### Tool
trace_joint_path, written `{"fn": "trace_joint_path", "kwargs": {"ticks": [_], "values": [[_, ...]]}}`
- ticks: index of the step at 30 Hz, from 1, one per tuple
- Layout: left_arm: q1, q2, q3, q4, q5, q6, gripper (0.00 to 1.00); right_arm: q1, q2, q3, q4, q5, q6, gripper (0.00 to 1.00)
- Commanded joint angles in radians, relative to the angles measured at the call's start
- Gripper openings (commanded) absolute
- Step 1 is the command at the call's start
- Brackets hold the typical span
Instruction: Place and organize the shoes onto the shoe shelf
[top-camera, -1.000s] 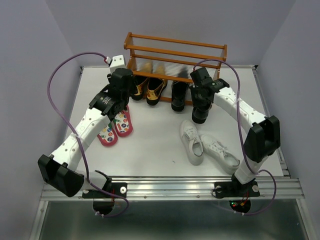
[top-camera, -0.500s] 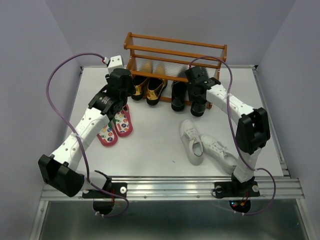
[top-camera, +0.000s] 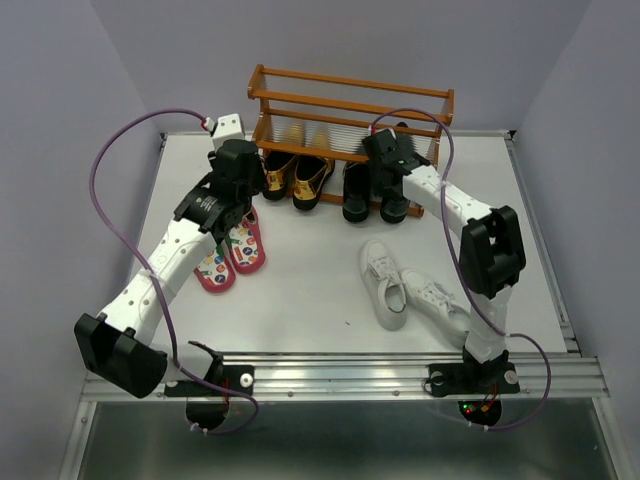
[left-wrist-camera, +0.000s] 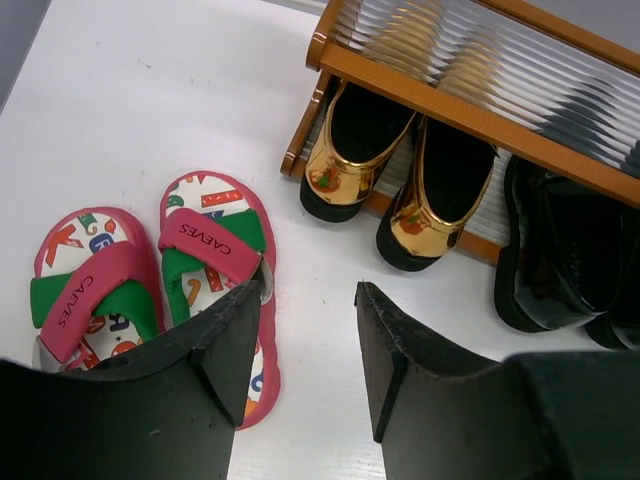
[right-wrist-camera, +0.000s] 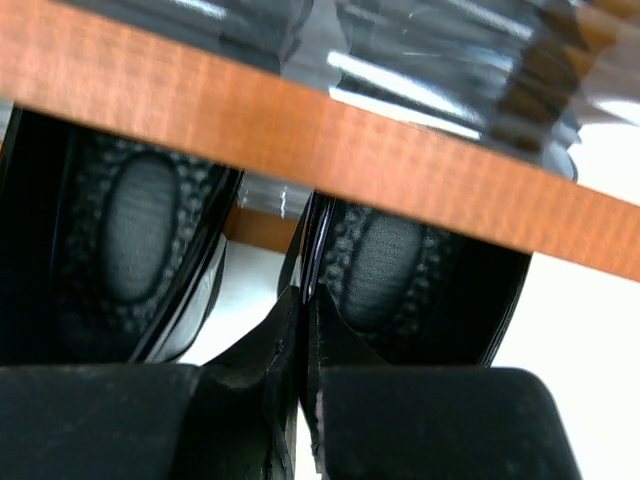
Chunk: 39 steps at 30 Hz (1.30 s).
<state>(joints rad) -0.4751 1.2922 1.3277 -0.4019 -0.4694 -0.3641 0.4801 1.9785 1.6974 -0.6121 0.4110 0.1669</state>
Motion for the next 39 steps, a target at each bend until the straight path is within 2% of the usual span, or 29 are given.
{"fn": "trace_joint_path", "kwargs": {"ticks": [1,8,10,12,14,26,30,35,39], "values": [[0.009,-0.053,-0.010,0.020,-0.008,0.014,0.54,0.009,-0.001,0.088,0.129,0.088,-0.046,0.01],[0.009,-0.059,-0.009,0.011,-0.014,0.019,0.54,0.009,0.031,0.107,0.129,0.075,-0.046,0.02],[0.010,-0.062,-0.010,0.011,-0.017,0.019,0.54,0.009,0.031,0.096,0.129,0.063,-0.037,0.14],[0.009,-0.062,-0.010,0.011,-0.017,0.021,0.54,0.009,0.026,0.084,0.127,0.054,-0.027,0.35],[0.009,-0.062,-0.010,0.011,-0.014,0.019,0.54,0.009,0.016,0.070,0.129,0.049,-0.014,0.48],[0.010,-0.033,0.004,-0.024,-0.041,0.024,0.54,0.029,-0.124,0.036,0.000,-0.014,0.078,0.61],[0.024,-0.004,0.027,-0.101,-0.124,0.011,0.54,0.041,-0.222,0.057,-0.098,-0.070,0.131,0.64],[0.050,-0.022,0.014,-0.106,-0.115,0.008,0.54,0.064,-0.381,0.005,-0.176,-0.139,0.166,0.70],[0.056,-0.001,0.099,-0.172,-0.104,0.001,0.54,0.098,-0.441,-0.059,-0.339,-0.193,0.189,0.70]]}}
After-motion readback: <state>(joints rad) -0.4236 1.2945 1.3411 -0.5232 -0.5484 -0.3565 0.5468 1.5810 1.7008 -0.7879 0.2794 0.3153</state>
